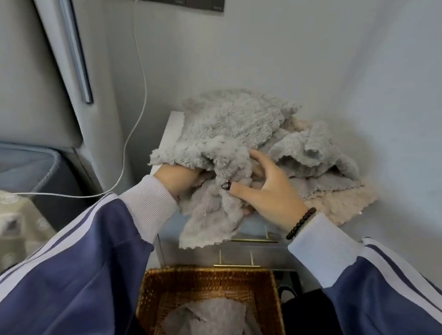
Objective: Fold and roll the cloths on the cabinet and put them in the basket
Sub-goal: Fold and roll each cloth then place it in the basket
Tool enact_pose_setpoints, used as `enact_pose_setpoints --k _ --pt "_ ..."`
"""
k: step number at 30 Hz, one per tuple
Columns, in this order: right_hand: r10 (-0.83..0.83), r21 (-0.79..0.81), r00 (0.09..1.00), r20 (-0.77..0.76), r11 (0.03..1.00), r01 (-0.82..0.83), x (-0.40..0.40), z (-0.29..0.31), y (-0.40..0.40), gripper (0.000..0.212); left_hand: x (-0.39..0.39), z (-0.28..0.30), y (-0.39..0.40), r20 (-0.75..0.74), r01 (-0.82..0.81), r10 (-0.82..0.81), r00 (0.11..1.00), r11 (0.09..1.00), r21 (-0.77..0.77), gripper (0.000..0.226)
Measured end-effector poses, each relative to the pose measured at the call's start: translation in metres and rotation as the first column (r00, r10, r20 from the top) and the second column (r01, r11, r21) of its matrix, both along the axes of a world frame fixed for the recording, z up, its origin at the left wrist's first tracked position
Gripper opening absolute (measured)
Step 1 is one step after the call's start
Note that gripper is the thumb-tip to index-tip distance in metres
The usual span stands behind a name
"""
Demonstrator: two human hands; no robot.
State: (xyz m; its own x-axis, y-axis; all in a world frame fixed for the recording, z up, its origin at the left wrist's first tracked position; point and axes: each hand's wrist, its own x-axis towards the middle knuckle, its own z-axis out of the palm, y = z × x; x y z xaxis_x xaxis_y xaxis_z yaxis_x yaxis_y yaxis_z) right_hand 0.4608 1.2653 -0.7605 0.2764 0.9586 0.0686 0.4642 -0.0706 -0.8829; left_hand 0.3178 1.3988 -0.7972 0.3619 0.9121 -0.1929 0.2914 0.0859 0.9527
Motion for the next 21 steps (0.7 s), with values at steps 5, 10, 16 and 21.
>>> enact_pose_setpoints --k 5,10,16,21 --pt "-0.135 0.279 0.979 0.151 0.956 0.089 0.021 0.071 0.018 0.029 -0.011 0.032 -0.018 0.33 0.066 -0.042 0.943 0.996 -0.061 0.008" --pt "-0.539 0.604 0.755 0.373 0.759 0.244 0.055 0.137 0.058 0.042 -0.027 0.023 -0.019 0.291 0.128 -0.091 0.952 0.985 -0.112 0.011" --pt "0.132 -0.259 0.486 0.864 0.944 0.203 0.072 0.074 0.114 0.075 -0.035 0.022 -0.016 0.325 0.103 -0.047 0.944 0.983 -0.154 0.016" --pt "-0.276 0.185 0.485 0.83 0.956 0.227 0.043 0.059 0.086 0.077 -0.046 0.016 -0.024 0.296 0.11 -0.062 0.953 0.983 -0.148 0.014"
